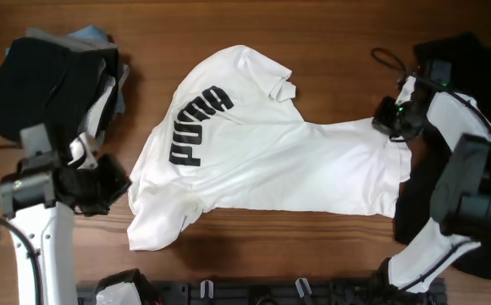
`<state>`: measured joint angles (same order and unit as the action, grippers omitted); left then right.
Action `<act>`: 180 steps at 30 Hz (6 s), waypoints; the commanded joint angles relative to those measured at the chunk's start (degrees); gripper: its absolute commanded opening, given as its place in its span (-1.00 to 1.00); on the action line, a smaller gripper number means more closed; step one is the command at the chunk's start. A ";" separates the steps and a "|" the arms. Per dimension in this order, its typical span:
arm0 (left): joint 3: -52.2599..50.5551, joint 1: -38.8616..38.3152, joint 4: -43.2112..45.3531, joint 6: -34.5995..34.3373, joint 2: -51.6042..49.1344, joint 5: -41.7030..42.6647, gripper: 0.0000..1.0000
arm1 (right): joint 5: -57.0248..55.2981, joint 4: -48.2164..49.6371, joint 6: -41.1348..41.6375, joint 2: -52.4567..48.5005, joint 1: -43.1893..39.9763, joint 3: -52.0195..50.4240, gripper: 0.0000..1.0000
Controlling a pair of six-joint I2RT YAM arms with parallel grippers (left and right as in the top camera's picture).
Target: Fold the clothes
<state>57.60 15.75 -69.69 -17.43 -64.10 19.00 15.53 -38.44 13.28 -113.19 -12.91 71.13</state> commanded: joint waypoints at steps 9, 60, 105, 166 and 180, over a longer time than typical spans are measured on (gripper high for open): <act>0.15 -8.02 4.90 0.72 -10.88 -3.91 -0.25 | -3.34 12.68 10.23 -6.51 -4.26 8.98 -0.91; 3.48 -8.68 31.06 11.50 -32.35 -2.80 0.22 | 13.35 21.42 -2.75 -4.90 8.57 4.79 0.11; 4.22 -16.15 62.58 16.94 -45.62 3.08 0.26 | 9.77 -5.70 -5.60 9.90 14.99 4.55 0.01; 12.81 -10.38 29.22 8.66 -35.67 -2.32 0.17 | 6.01 10.34 -3.10 20.52 12.07 -11.85 -0.14; -5.05 -19.43 34.64 2.97 -41.03 -8.63 -0.86 | -6.14 -0.44 1.99 23.28 8.48 -12.00 0.27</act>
<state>55.92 -5.21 -35.09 -10.24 -103.26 16.97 11.75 -41.04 14.46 -86.21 -1.89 58.65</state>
